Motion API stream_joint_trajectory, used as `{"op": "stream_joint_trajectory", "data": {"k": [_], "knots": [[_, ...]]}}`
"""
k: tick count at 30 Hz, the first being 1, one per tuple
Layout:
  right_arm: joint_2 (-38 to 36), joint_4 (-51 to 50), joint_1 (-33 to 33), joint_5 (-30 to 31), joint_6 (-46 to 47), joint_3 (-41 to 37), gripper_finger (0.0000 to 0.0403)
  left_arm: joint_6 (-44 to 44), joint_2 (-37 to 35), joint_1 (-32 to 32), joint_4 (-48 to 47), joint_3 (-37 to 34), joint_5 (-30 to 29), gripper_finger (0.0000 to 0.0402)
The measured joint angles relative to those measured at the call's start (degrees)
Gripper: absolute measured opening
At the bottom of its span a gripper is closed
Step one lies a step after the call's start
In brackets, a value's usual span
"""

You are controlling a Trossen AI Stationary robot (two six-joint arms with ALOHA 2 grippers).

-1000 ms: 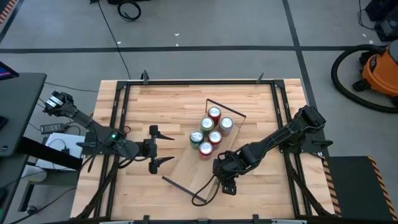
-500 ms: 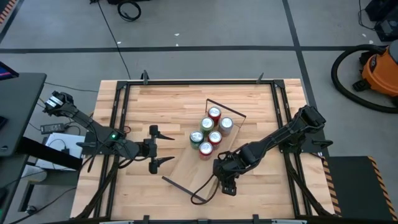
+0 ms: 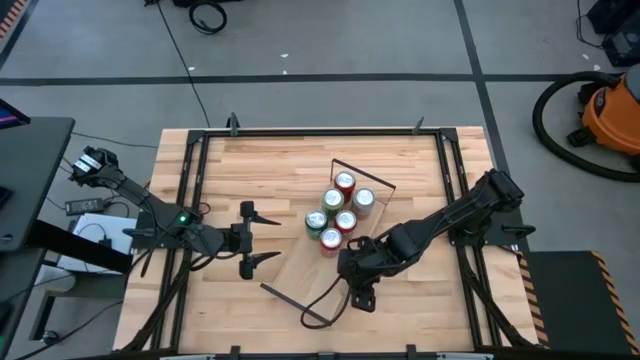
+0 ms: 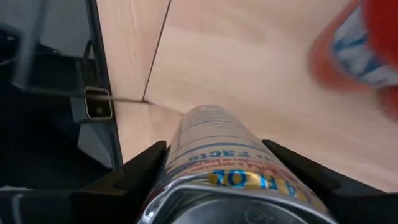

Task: Place canned beverage on shelf
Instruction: Put the blue soda can on the shelf

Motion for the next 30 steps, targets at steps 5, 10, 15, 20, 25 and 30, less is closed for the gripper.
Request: {"op": "stream_joint_trajectory", "data": {"k": [5,10,15,20,25,30], "knots": [[-0.02,-1.01,0.00,2.61,-0.36,3.43,0.0256,0.27,0.00,0.00,-0.09,0.00,0.00,0.0355],[-0.02,-0.89,-0.06,4.36,-0.34,4.55,0.0256,0.39,0.00,-0.01,-0.07,0.00,0.00,0.0355],[-0.02,0.03,-0.87,4.65,0.14,4.55,0.0256,0.39,0.00,-0.01,0.02,0.00,0.00,0.0355],[-0.02,3.31,-1.77,6.19,-0.37,4.58,0.0256,0.48,0.00,-0.01,0.01,0.00,0.00,0.0355],[-0.02,3.29,-2.48,6.26,0.05,4.58,0.0256,0.50,0.00,-0.02,0.00,0.00,0.00,0.0355],[-0.02,5.90,-2.56,6.40,0.09,4.58,0.0256,0.54,0.00,-0.02,0.00,0.00,0.00,0.0355]]}}
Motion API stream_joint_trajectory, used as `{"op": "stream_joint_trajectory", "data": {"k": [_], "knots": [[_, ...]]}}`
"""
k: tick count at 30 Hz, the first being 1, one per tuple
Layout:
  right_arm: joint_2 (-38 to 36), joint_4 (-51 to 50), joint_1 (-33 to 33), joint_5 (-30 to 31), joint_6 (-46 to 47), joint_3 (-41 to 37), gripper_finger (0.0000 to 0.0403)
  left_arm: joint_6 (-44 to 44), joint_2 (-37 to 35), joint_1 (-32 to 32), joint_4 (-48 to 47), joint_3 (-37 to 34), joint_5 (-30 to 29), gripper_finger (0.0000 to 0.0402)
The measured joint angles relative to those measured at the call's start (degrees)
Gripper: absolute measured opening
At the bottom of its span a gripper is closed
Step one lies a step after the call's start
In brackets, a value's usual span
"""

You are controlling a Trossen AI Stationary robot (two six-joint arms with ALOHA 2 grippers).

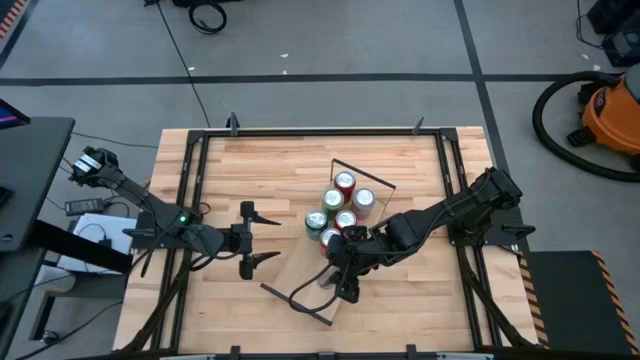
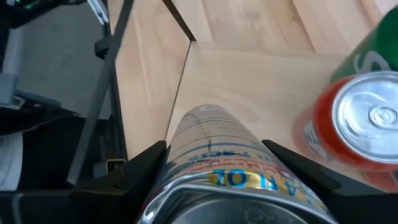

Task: Place canned beverage on shelf
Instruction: Put the blue soda can on the shelf

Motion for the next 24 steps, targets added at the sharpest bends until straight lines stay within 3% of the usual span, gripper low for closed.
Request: {"op": "stream_joint_trajectory", "data": {"k": [12,24], "knots": [[2.26,-2.15,-0.07,2.04,-0.87,0.04,0.0256,0.90,0.00,0.00,0.04,0.00,0.00,0.0355],[8.64,-4.46,-2.57,-2.76,-2.84,-0.04,0.0256,0.32,-0.02,0.00,1.09,0.00,0.00,0.0355]]}}
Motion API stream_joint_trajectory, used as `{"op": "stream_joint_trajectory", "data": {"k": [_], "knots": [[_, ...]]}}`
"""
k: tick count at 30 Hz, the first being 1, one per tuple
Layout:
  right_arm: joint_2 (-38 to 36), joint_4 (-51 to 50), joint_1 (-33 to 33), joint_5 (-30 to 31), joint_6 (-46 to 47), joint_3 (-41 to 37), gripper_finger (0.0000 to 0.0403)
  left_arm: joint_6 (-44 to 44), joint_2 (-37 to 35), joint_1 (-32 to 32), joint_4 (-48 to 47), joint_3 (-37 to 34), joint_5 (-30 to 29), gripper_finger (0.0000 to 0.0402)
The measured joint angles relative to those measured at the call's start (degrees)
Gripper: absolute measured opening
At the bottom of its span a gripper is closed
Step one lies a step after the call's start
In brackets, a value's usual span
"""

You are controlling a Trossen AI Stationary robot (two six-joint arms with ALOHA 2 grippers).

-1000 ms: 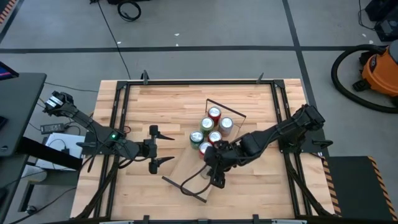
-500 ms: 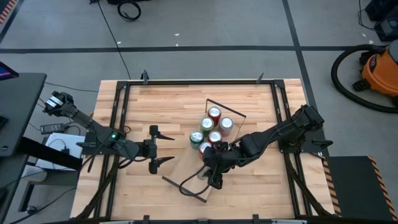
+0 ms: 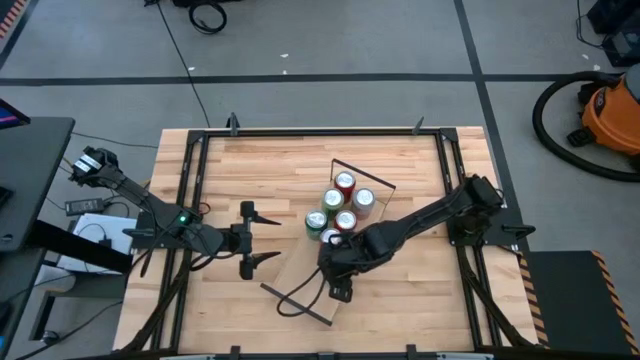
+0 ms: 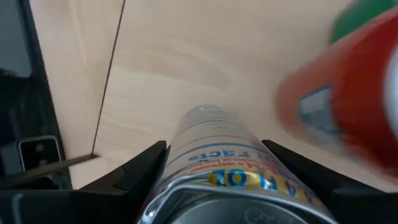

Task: Place canned beverage on shelf
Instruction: Put the blue soda can on the shelf

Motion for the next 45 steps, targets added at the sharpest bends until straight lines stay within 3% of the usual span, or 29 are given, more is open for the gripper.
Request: {"op": "stream_joint_trajectory", "data": {"k": [4,13,22,28,45], "knots": [[-0.62,-0.95,-0.32,2.20,-0.01,0.02,0.0256,-0.47,0.00,0.00,0.07,0.00,0.00,0.0355],[-0.10,-0.24,-0.27,0.49,-4.24,0.02,0.0259,-0.43,0.00,-0.01,1.16,0.00,0.00,0.0355],[-0.12,0.87,-0.27,1.89,-5.74,0.02,0.0297,-0.39,0.00,0.01,1.09,0.00,0.00,0.0355],[-0.12,1.15,-0.27,1.80,-5.68,0.02,0.0302,0.40,0.00,0.00,1.10,0.00,0.00,0.0355],[-0.38,-0.31,-1.15,0.25,1.15,0.04,0.0299,0.58,0.00,-0.01,1.73,0.00,0.00,0.0355]]}}
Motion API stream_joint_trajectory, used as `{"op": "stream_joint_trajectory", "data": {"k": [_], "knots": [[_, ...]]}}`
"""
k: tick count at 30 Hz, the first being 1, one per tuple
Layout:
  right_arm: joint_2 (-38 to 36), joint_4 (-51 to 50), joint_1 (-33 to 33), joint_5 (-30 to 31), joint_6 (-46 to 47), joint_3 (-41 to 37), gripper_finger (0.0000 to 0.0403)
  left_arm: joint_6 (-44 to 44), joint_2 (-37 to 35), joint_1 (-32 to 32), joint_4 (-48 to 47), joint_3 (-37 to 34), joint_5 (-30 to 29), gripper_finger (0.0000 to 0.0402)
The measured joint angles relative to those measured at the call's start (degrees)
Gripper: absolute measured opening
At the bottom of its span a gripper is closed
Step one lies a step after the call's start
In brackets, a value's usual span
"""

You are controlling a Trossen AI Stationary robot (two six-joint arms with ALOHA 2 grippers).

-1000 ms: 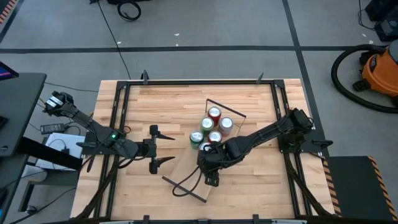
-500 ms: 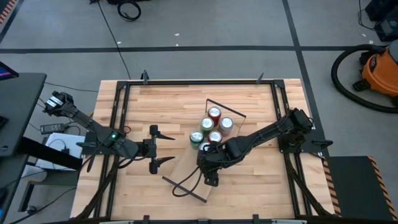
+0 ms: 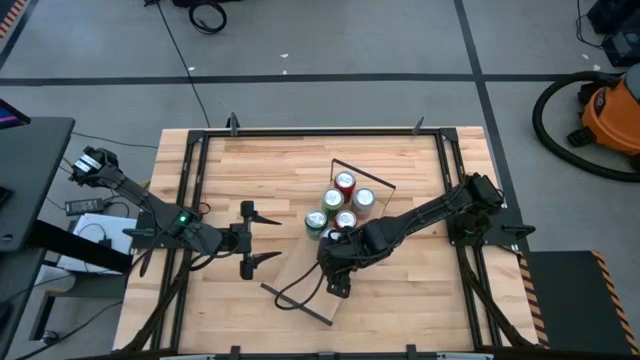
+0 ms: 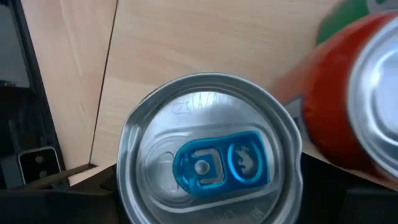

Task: Place canned beverage on shelf
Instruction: Put the blue soda can on the shelf

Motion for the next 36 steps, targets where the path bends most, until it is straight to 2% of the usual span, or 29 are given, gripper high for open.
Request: {"op": "stream_joint_trajectory", "data": {"k": [8,20,36], "knots": [[0.00,0.53,-0.36,0.45,3.85,0.00,0.0299,0.00,0.00,-0.04,0.18,0.00,0.00,0.0355],[-0.27,-0.98,-0.44,-4.20,3.96,-0.02,0.0307,-0.03,0.00,-0.85,0.15,0.00,0.01,0.0355],[-3.98,-4.40,-0.56,-5.76,6.33,-0.02,0.0312,-2.99,0.00,-0.74,-0.13,0.00,2.16,0.0355]]}}
